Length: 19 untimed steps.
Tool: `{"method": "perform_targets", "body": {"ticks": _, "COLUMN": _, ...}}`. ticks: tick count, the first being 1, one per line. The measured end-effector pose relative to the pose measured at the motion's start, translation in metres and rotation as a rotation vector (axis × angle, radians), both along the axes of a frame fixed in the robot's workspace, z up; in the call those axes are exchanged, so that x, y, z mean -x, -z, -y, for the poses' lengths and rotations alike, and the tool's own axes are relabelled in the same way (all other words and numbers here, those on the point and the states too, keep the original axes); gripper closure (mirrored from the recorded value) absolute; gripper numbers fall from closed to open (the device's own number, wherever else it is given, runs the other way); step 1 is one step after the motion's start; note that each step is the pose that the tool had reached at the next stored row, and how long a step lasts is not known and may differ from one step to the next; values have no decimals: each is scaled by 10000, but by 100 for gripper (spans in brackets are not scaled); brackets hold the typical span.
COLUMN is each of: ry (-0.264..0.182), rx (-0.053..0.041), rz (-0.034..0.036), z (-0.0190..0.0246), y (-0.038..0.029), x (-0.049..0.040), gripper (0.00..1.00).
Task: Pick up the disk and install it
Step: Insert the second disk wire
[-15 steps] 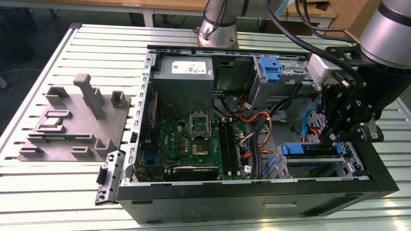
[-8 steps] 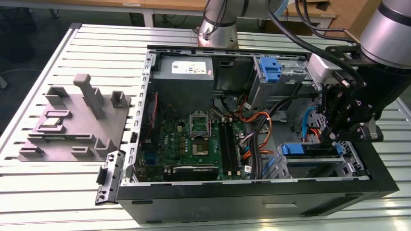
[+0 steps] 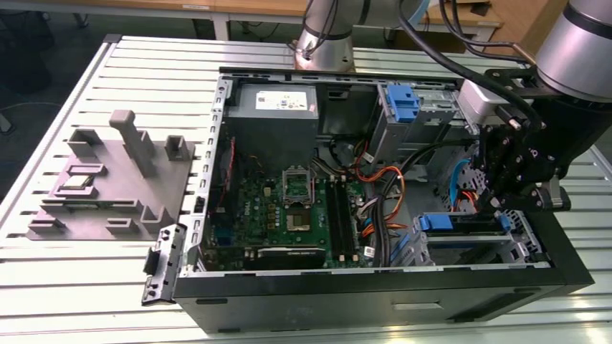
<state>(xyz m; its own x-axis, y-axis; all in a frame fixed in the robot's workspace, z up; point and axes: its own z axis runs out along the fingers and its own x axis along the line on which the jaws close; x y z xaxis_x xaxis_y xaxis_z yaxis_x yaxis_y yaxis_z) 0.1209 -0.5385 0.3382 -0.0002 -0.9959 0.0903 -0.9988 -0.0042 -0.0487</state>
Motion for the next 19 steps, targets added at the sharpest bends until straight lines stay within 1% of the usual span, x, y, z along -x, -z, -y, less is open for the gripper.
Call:
{"method": "perform_targets", "body": {"ticks": 4, "ry": 0, "rx": -1, "rz": -1, "z": 0, "y": 0, "x": 1, "gripper": 90}}
{"method": "perform_targets", "body": {"ticks": 8, "ry": 0, "rx": 0, "rz": -1, "z": 0, "y": 0, "x": 55, "gripper": 90}}
{"method": "perform_targets", "body": {"ticks": 11, "ry": 0, "rx": -1, "rz": -1, "z": 0, "y": -1, "x": 80, "gripper": 90}}
{"method": "perform_targets", "body": {"ticks": 14, "ry": -1, "rx": -1, "rz": -1, "z": 0, "y": -29, "x": 85, "gripper": 90}}
{"method": "perform_targets", "body": {"ticks": 19, "ry": -1, "rx": 0, "rz": -1, "z": 0, "y": -118, "x": 88, "gripper": 90}}
